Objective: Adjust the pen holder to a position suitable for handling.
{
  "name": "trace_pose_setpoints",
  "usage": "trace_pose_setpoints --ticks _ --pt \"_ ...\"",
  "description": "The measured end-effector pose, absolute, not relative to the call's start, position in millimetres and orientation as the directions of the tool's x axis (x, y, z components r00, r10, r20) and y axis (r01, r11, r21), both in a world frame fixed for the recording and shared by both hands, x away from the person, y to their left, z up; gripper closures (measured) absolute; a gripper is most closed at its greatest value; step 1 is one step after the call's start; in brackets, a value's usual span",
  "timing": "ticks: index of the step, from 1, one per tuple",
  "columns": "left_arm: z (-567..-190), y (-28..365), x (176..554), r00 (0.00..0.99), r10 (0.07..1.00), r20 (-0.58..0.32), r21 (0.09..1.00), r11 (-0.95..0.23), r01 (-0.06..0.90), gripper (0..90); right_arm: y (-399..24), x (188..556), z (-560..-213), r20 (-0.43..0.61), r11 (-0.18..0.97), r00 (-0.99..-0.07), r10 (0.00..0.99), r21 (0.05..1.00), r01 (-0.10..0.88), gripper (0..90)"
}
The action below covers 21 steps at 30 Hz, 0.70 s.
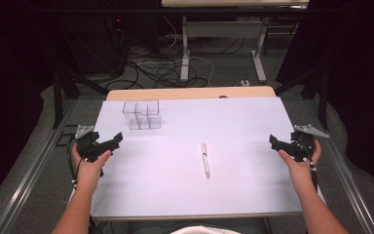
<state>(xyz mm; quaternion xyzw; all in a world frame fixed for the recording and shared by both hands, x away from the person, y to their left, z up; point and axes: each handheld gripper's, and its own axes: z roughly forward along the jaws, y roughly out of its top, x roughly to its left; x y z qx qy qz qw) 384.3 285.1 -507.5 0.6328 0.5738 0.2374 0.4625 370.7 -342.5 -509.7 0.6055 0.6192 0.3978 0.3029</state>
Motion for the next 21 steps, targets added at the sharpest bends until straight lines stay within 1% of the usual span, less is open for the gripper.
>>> trace_pose_setpoints --ticks 1,2,5,6,10,12,14,15,16,17,20,21 --pt "-507.5 285.1 384.3 0.229 0.946 -0.23 0.858 0.086 0.507 2.4 -341.1 371.9 -511.1 0.102 -0.05 -0.08 0.992 0.872 0.487 6.5" --pt "-505.7 285.7 384.5 0.231 0.944 -0.236 0.857 0.091 0.507 2.4 -340.5 370.0 -509.0 0.103 -0.042 -0.091 0.99 0.856 0.515 6.5" --pt "-494.3 283.3 387.1 0.23 0.944 -0.238 0.871 0.102 0.481 2.6 -336.6 368.8 -508.8 0.095 -0.028 -0.105 0.99 0.861 0.508 6.7" --pt "-494.3 283.3 387.1 0.23 0.944 -0.238 0.871 0.102 0.481 3.1 -336.3 368.7 -509.5 0.075 -0.011 -0.108 0.991 0.867 0.498 6.9" --pt "-480.5 278.6 397.4 0.192 0.946 -0.26 0.87 0.143 0.472 5.4 -333.8 365.1 -510.1 0.074 -0.008 -0.11 0.991 0.861 0.508 7.2" --pt "-474.9 274.9 401.6 0.18 0.948 -0.264 0.862 0.148 0.484 10.1 -334.4 363.8 -509.7 0.08 -0.011 -0.115 0.99 0.861 0.509 8.2" --pt "-468.0 271.7 406.7 0.173 0.952 -0.251 0.869 0.143 0.474 16.7 -334.3 363.0 -508.9 0.08 -0.011 -0.112 0.99 0.857 0.514 8.5" --pt "-468.0 271.7 406.7 0.173 0.952 -0.251 0.869 0.143 0.474 16.8 -334.2 362.9 -508.9 0.082 -0.013 -0.111 0.99 0.857 0.515 8.5" --pt "-460.3 268.4 412.7 0.162 0.955 -0.249 0.874 0.15 0.463 19.4 -334.0 363.3 -509.6 0.087 -0.018 -0.111 0.99 0.859 0.511 8.7" --pt "-455.6 267.3 415.2 0.155 0.958 -0.242 0.873 0.145 0.466 23.9 -333.7 363.4 -509.8 0.091 -0.021 -0.112 0.99 0.858 0.513 9.2" --pt "-448.4 264.9 422.4 0.153 0.961 -0.229 0.883 0.139 0.448 29.3 -331.1 363.6 -510.1 0.095 -0.024 -0.111 0.989 0.857 0.515 10.0" --pt "-441.0 262.5 429.3 0.15 0.967 -0.207 0.884 0.119 0.453 30.3 -331.0 363.6 -509.8 0.09 -0.017 -0.116 0.989 0.855 0.518 10.4"
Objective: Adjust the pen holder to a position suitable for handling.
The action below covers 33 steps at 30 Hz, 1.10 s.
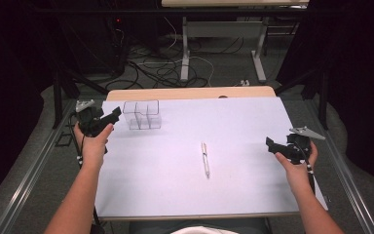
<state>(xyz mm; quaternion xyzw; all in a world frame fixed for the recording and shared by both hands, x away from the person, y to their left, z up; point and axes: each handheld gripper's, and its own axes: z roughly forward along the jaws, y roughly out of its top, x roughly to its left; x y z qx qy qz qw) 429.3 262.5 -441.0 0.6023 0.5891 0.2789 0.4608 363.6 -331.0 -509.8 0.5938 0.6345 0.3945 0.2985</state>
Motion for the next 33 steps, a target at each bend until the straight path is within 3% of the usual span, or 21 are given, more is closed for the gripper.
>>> trace_pose_setpoints --ticks 8,10,13,15,24,33 --pt "-421.3 256.6 452.1 0.157 0.978 -0.137 0.899 0.056 0.434 35.0 -329.5 364.8 -512.3 0.091 -0.012 -0.127 0.988 0.853 0.522 14.5" --pt "-417.3 257.5 463.7 0.169 0.97 -0.174 0.877 0.075 0.474 42.7 -329.4 365.1 -512.8 0.102 -0.026 -0.118 0.988 0.855 0.518 14.6" --pt "-416.5 257.9 472.4 0.177 0.973 -0.147 0.874 0.044 0.484 51.9 -329.7 364.5 -512.5 0.122 -0.044 -0.114 0.986 0.846 0.532 14.6" --pt "-419.9 260.7 486.0 0.239 0.96 -0.147 0.88 0.017 0.474 56.2 -330.7 365.2 -513.5 0.118 -0.041 -0.116 0.986 0.851 0.524 14.7" --pt "-434.4 259.9 508.8 0.199 0.978 -0.065 0.834 -0.056 0.549 80.7 -331.2 366.2 -516.7 0.144 -0.058 -0.116 0.983 0.836 0.546 14.8" --pt "-454.2 267.5 518.9 0.183 0.976 -0.118 0.783 -0.022 0.622 89.9 -330.1 365.5 -518.3 0.163 -0.074 -0.111 0.98 0.827 0.557 15.0"
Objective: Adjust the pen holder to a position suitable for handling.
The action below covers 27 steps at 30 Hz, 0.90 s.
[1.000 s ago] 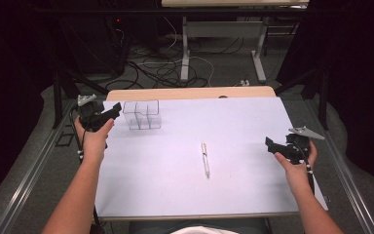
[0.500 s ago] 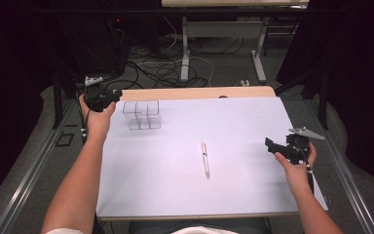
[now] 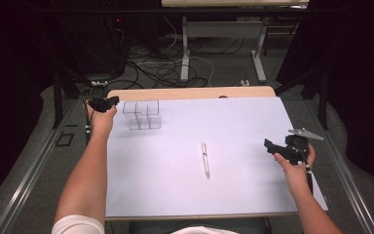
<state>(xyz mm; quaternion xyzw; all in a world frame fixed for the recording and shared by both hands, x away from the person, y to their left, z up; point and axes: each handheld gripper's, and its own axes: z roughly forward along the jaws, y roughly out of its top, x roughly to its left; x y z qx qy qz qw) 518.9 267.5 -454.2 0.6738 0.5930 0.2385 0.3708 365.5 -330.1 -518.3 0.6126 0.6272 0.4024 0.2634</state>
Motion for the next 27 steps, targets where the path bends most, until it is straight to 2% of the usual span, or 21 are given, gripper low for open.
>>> trace_pose_setpoints --ticks 10,27 --pt "-469.3 261.5 525.5 0.135 0.983 -0.123 0.694 -0.012 0.72 90.0 -328.6 365.8 -519.4 0.162 -0.066 -0.125 0.979 0.828 0.556 15.1" --pt "-479.2 258.1 528.1 0.174 0.979 -0.108 0.695 -0.05 0.717 90.0 -326.5 366.4 -519.7 0.164 -0.059 -0.139 0.977 0.826 0.56 15.3"
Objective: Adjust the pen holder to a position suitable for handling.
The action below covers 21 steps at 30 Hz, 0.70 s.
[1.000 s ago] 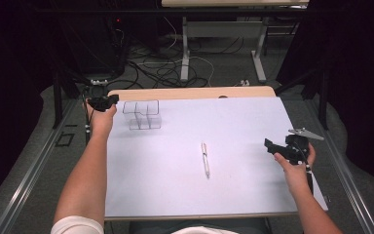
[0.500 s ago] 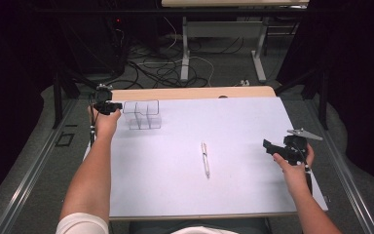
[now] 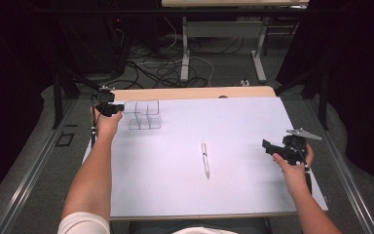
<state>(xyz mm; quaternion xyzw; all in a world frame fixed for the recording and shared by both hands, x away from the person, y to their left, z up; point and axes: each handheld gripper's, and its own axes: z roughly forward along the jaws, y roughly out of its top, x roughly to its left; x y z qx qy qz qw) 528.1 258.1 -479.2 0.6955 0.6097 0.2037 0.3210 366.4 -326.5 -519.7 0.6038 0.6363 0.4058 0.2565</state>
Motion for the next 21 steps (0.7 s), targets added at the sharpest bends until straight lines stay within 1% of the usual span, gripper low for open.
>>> trace_pose_setpoints --ticks 9,21 --pt "-480.7 254.7 528.6 0.204 0.975 -0.087 0.713 -0.082 0.697 90.0 -322.4 368.9 -520.7 0.171 -0.06 -0.145 0.974 0.822 0.567 15.3" --pt "-481.7 219.3 526.9 0.257 0.964 -0.065 0.725 -0.131 0.676 90.0 -321.6 369.6 -521.5 0.162 -0.045 -0.159 0.974 0.823 0.566 15.3"
